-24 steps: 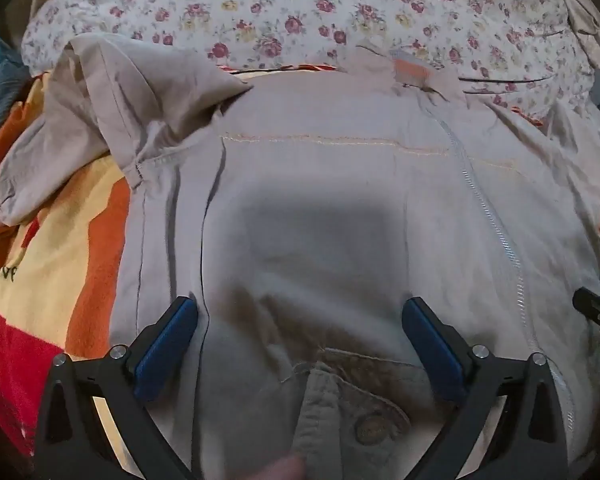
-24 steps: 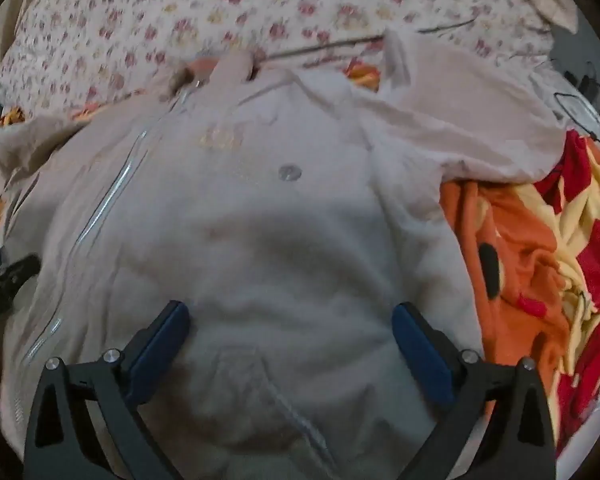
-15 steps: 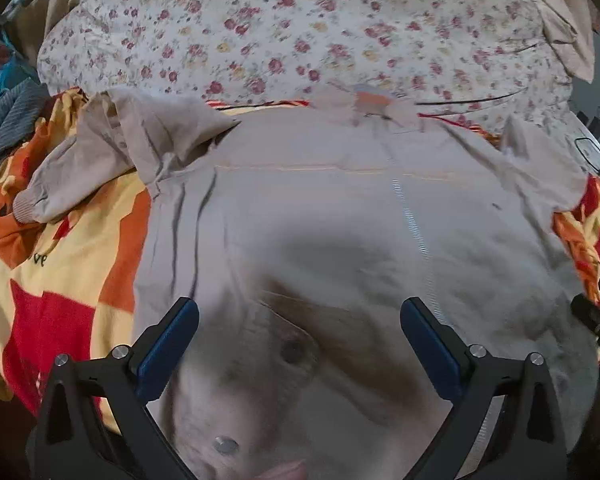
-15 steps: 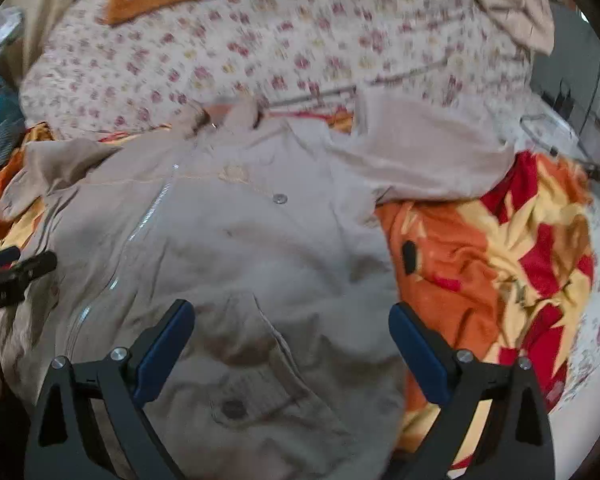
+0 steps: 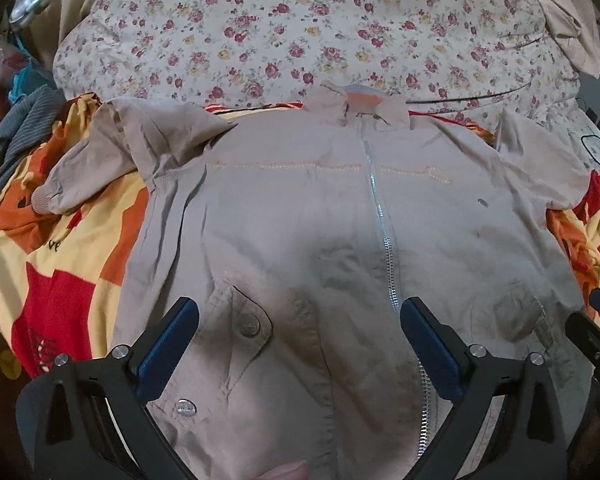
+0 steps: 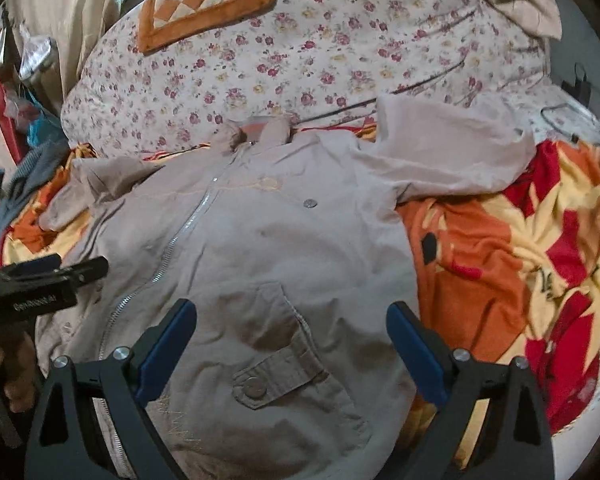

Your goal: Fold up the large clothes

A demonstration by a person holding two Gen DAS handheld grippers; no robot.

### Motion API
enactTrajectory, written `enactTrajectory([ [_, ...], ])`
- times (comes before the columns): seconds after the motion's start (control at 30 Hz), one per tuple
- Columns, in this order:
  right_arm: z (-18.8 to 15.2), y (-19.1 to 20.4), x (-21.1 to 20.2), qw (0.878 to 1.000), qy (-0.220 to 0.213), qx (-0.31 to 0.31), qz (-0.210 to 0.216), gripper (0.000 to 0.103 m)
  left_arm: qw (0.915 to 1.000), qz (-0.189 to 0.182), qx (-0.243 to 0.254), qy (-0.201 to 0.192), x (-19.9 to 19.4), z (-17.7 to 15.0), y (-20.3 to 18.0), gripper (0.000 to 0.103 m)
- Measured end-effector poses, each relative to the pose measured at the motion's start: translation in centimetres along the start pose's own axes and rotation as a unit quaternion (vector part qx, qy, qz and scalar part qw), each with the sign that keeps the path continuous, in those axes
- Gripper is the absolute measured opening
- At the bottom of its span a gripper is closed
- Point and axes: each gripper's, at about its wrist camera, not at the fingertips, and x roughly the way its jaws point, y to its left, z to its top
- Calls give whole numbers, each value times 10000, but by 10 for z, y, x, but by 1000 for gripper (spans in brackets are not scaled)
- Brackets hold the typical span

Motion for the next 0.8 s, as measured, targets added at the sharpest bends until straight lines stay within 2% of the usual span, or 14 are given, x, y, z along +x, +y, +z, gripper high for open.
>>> enactTrajectory([
  [0.43,-7,-9,3,9993,-186,-128,299,96,9987,403,-182,-261,-21,-7,2,97],
  [0.67,-12,-7,-3,9990,-307,-260,169,96,9987,439,-166,-183,-33,-9,-4,97],
  [0.8,-13,-11,-5,9991,-407,-143,53,96,9987,345,-150,-336,-39,-5,-10,97],
])
